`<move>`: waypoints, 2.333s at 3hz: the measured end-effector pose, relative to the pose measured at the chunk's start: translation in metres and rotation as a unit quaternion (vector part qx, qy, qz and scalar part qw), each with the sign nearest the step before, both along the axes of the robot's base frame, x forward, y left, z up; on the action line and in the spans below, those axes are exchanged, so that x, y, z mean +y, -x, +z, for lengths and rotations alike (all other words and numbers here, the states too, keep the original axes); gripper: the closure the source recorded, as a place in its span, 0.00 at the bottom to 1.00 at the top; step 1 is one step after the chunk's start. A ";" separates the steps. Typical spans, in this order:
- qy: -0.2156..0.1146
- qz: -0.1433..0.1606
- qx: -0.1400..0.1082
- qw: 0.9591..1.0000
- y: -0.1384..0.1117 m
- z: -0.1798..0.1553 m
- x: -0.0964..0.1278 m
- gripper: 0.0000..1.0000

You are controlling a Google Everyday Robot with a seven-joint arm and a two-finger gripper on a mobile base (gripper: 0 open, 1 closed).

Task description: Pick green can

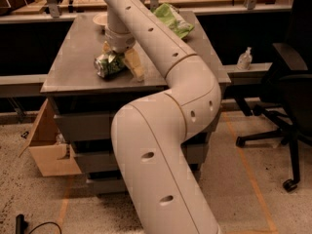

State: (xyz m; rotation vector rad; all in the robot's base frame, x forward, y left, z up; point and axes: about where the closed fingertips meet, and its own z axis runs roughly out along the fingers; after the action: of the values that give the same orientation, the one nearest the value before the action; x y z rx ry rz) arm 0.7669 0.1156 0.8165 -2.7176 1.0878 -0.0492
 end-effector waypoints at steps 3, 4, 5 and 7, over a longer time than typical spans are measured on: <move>-0.002 -0.001 -0.002 1.000 0.000 0.005 -0.002 0.38; -0.002 -0.001 -0.002 1.000 0.000 0.007 -0.002 0.43; -0.001 -0.002 -0.002 1.000 0.000 0.009 -0.003 0.46; -0.001 -0.003 -0.002 1.000 0.001 0.011 -0.004 0.50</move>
Offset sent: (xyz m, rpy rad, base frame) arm 0.0530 0.0145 0.0814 -0.1016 0.0452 0.2067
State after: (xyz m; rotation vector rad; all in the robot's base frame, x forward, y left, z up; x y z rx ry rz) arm 0.7660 0.1115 0.8279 -2.7115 1.0943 -0.0558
